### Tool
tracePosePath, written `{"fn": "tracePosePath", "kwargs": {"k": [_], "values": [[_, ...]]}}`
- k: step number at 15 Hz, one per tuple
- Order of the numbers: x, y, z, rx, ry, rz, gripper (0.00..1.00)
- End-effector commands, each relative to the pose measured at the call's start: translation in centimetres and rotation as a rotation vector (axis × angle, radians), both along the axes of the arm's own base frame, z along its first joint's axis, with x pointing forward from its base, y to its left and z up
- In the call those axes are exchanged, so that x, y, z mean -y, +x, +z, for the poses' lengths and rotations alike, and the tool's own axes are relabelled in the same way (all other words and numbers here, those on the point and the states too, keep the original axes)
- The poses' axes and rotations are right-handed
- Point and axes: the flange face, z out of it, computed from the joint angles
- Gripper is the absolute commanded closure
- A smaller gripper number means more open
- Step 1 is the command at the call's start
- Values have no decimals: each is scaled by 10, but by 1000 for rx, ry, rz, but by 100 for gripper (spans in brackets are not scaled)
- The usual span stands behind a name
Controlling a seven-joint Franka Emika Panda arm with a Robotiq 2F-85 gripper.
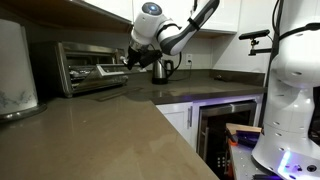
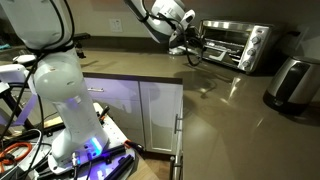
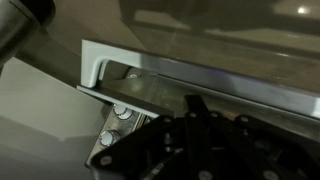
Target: Close the microwave door
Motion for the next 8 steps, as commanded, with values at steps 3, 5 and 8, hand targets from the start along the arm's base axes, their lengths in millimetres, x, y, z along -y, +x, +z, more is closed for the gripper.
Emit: {"fn": "tracePosePath", "kwargs": {"k": [3,5,8], "values": [[-11,5,13,-21,-38,27,100],[-14,5,14,-37,-39,33,100],[-16,7,17,-66,-50,39,100]]}}
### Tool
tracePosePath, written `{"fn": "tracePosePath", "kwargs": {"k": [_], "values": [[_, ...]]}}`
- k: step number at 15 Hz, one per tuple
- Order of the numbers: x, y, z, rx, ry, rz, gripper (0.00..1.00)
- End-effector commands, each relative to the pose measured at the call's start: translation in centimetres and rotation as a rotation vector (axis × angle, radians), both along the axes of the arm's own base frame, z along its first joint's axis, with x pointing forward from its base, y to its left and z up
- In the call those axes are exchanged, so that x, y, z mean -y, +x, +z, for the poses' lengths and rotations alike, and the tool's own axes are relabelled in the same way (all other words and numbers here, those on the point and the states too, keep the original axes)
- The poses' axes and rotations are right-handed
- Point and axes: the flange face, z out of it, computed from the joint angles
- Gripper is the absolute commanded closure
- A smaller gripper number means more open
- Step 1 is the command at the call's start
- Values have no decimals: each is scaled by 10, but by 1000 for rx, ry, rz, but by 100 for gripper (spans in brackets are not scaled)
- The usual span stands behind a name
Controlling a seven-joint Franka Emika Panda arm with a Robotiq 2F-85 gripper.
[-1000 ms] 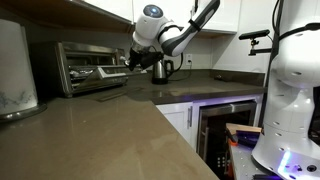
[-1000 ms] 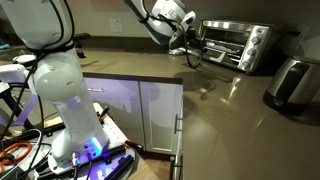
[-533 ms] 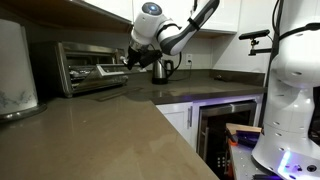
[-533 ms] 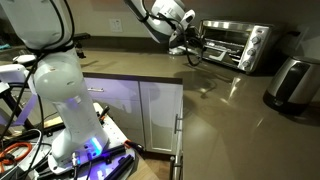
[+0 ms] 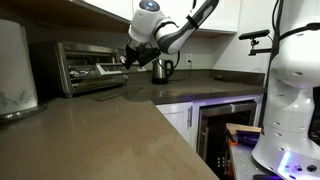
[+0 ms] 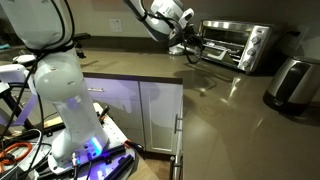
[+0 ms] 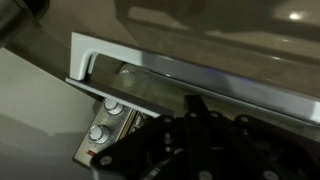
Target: Close the microwave door
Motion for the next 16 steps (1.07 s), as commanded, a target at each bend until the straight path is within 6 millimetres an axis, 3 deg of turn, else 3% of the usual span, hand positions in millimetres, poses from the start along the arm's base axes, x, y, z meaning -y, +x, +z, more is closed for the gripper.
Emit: {"fn": "tracePosePath", "kwargs": {"k": [1,16], "values": [[-4,4,13,-38,-40,4,100],[-9,19,34,-53,-98,25,100]]}}
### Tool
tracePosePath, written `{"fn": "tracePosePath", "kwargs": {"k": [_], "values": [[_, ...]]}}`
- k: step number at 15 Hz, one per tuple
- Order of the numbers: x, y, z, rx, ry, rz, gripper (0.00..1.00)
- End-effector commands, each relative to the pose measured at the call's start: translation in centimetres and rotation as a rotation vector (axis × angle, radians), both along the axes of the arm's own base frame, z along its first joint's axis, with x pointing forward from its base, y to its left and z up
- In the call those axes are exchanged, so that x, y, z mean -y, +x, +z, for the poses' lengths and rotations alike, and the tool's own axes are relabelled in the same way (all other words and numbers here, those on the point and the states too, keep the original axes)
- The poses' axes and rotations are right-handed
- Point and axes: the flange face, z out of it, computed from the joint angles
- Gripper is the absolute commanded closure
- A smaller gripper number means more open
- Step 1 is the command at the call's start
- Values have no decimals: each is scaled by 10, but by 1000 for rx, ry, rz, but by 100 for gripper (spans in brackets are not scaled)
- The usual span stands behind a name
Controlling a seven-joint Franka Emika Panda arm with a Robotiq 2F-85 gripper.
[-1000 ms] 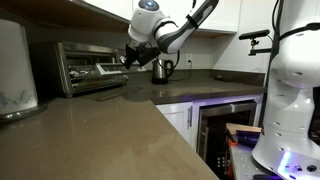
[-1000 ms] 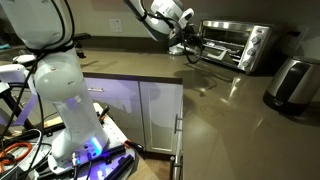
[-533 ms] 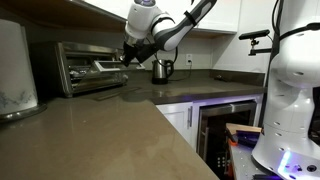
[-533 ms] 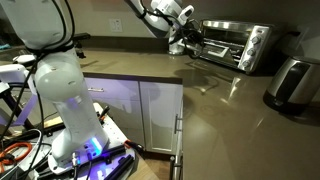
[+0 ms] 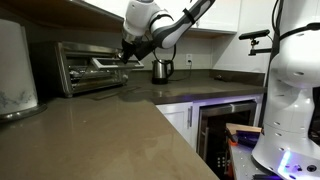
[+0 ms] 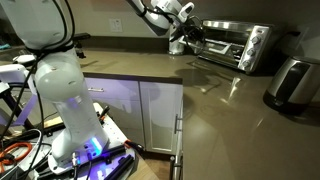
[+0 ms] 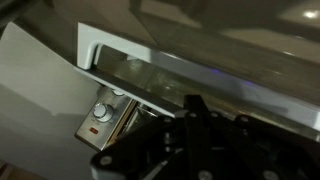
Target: Close the microwave door
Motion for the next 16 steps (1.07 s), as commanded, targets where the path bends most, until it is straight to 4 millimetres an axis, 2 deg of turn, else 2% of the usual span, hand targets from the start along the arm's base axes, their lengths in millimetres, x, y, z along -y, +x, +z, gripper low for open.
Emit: {"fn": "tracePosePath", "kwargs": {"k": [1,8,16], "values": [[0,6,10,-36,-17,14,100],[7,11,22,-65,-33,29,100],[7,22,39,-18,-52,36,100]]}}
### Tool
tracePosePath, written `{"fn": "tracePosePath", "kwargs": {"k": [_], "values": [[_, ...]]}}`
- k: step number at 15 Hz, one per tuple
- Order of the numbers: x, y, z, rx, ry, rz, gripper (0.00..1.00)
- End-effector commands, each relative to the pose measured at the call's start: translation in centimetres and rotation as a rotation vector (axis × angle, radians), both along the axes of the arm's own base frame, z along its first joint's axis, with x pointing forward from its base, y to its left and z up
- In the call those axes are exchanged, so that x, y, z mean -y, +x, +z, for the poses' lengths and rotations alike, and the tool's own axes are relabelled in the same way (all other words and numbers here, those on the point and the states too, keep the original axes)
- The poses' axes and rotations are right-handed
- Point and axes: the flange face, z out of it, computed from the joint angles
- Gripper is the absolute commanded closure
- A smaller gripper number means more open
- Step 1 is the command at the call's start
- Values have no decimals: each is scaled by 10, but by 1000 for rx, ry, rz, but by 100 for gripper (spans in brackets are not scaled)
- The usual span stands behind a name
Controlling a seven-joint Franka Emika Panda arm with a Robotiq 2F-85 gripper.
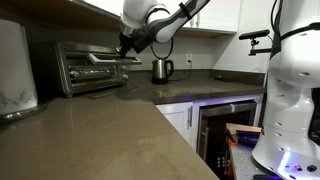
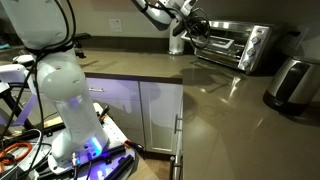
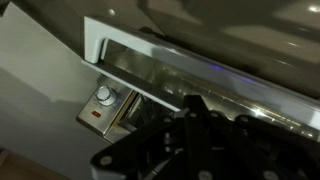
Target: Close the microwave door
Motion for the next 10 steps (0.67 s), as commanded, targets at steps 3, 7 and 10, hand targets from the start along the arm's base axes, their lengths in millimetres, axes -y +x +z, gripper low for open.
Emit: {"fn": "tracePosePath", "kwargs": {"k": [3,7,10], "values": [[3,11,17,30,-35,8,100],[6,14,25,58,-49,11,100],[6,14,20,14,-9,-14,100]]}}
